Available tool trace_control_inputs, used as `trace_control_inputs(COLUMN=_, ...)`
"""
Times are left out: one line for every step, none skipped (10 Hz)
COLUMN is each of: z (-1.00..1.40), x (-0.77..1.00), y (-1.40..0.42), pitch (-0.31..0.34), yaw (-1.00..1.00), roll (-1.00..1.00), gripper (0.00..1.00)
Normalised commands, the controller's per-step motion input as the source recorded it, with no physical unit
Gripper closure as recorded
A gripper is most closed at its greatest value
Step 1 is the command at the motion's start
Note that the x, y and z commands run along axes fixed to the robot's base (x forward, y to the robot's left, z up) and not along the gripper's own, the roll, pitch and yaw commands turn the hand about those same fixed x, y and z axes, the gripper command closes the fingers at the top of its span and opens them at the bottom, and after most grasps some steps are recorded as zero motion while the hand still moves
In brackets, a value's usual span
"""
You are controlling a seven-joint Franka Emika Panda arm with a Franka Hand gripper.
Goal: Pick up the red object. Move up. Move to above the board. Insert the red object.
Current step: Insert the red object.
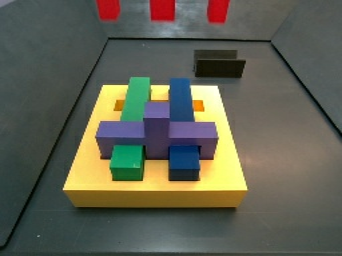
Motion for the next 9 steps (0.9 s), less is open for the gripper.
trace_control_inputs(z=-0.51, x=-0.18, y=0.22, pitch=-0.136, yaw=0.11, roll=-0.31, gripper=1.0)
trace_control_inputs(z=-0.77, x=-0.25, y=0.0, pitch=-0.234, yaw=0.16, roll=-0.03, gripper=1.0)
trace_control_inputs(z=-0.83, x=-0.2, y=0.0, pitch=-0.224, yaw=0.11, roll=0.06, gripper=1.0)
trace_control_inputs(z=-0.82, x=-0.13, y=0.0, pitch=-0.22, yaw=0.09, roll=0.09, gripper=1.0)
trace_control_inputs(z=-0.76, x=0.0, y=-0.03, pitch=-0.204, yaw=0.08, roll=0.14, gripper=1.0)
trace_control_inputs(z=-0.74, x=0.09, y=-0.03, pitch=-0.126, yaw=0.04, roll=0.21, gripper=1.0)
trace_control_inputs(z=-0.61, x=0.19, y=-0.05, pitch=-0.066, yaw=0.03, roll=0.24, gripper=1.0)
trace_control_inputs(z=-0.46, x=0.3, y=-0.13, pitch=-0.013, yaw=0.05, roll=0.25, gripper=1.0)
trace_control_inputs(z=-0.48, x=0.27, y=-0.13, pitch=0.0, yaw=0.03, roll=0.27, gripper=1.0)
